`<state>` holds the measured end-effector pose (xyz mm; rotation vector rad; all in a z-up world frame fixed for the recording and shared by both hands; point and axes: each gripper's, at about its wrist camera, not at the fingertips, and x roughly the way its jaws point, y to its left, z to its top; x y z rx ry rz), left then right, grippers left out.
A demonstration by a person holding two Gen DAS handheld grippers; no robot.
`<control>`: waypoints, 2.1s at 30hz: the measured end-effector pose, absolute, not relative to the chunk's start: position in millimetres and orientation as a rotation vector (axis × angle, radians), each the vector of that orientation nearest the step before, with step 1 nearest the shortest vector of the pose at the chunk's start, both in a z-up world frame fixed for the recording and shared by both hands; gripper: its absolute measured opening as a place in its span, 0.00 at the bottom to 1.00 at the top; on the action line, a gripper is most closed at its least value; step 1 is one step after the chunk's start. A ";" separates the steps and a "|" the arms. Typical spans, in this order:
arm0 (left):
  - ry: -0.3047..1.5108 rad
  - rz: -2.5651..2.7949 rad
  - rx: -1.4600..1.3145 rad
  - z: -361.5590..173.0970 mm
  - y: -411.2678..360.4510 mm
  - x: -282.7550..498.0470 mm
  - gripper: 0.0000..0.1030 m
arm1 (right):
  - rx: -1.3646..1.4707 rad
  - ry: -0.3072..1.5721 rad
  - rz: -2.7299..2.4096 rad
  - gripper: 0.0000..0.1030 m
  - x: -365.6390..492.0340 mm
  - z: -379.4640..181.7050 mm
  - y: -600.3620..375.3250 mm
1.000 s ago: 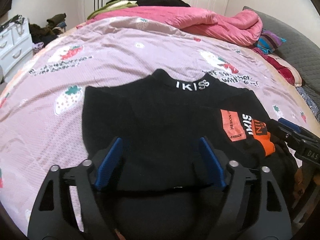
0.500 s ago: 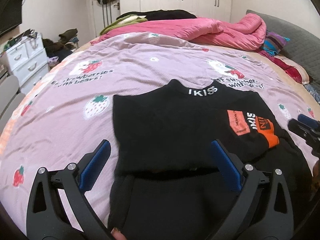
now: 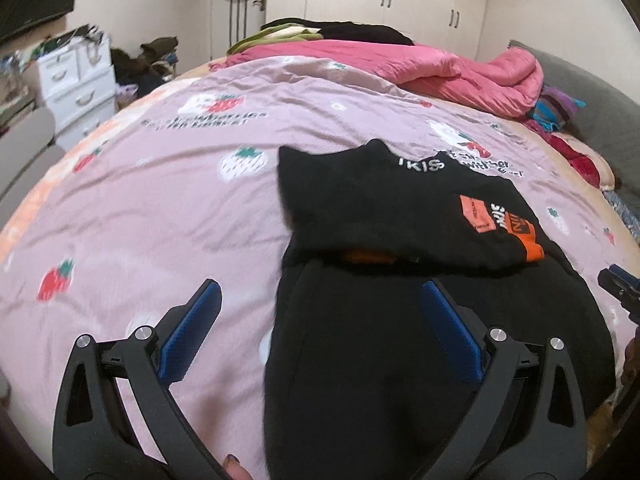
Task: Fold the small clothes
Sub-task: 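Move both tools back to the sweater hem, then grasp the hem with the right tool while the left tool grasps it too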
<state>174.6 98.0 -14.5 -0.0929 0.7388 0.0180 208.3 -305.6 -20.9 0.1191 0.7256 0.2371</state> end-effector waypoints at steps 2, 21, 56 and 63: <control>0.745 0.027 -0.104 -16.9 102.4 164.1 0.91 | 0.134 0.721 0.236 0.92 199.4 -20.4 -311.8; 0.828 -0.060 -0.183 -36.8 125.1 85.5 0.90 | 0.272 0.784 0.221 0.92 139.2 -42.9 -352.8; 1.030 -0.176 -0.290 -87.0 114.8 61.4 0.42 | 0.205 0.936 0.222 0.71 94.3 -71.3 -362.6; 1.035 -0.170 -0.285 -86.6 112.7 63.8 0.42 | 0.152 0.934 0.211 0.37 95.7 -82.2 -358.3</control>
